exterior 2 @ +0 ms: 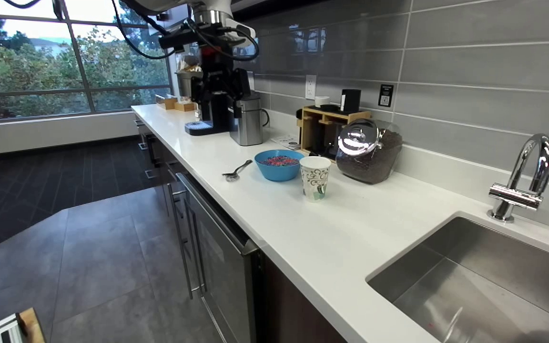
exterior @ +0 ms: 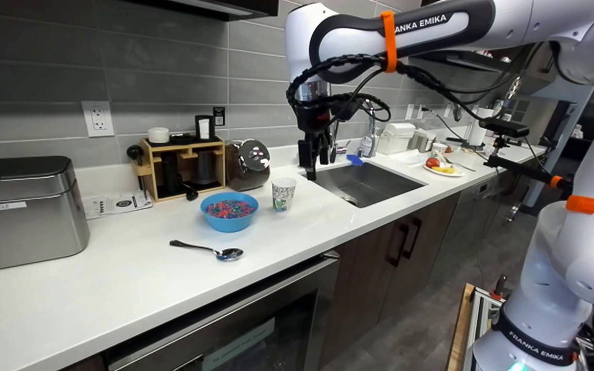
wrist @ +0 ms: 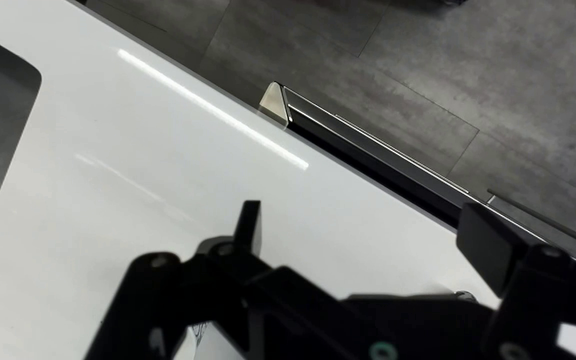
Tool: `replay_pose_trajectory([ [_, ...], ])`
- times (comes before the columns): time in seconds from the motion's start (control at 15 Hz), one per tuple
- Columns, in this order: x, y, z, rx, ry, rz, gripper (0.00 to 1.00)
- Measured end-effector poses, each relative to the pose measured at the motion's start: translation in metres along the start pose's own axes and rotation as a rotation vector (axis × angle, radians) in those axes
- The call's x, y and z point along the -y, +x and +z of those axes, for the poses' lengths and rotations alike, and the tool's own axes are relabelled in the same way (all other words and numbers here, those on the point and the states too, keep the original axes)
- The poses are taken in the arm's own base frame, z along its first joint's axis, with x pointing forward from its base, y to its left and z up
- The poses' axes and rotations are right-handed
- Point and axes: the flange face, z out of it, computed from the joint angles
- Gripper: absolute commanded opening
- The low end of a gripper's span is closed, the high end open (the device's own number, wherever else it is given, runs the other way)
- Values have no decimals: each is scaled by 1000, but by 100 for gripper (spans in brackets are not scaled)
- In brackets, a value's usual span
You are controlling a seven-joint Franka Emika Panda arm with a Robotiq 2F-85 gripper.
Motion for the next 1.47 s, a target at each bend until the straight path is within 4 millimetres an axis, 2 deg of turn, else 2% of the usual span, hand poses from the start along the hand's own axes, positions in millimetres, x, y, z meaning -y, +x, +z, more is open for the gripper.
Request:
replay_pose_trajectory([
  [0.27, 0, 0, 0, 3, 0, -2, 100],
  [0.47, 10, 0, -5, 97, -32, -17, 100],
  [0.6, 29, 4, -11, 196, -71, -33, 100],
  [0.8, 67, 16, -14, 328, -136, -59, 100],
  [1.2, 136, 62, -6, 302, -460, -57, 100],
  [1.47, 164, 90, 8, 287, -654, 24, 100],
])
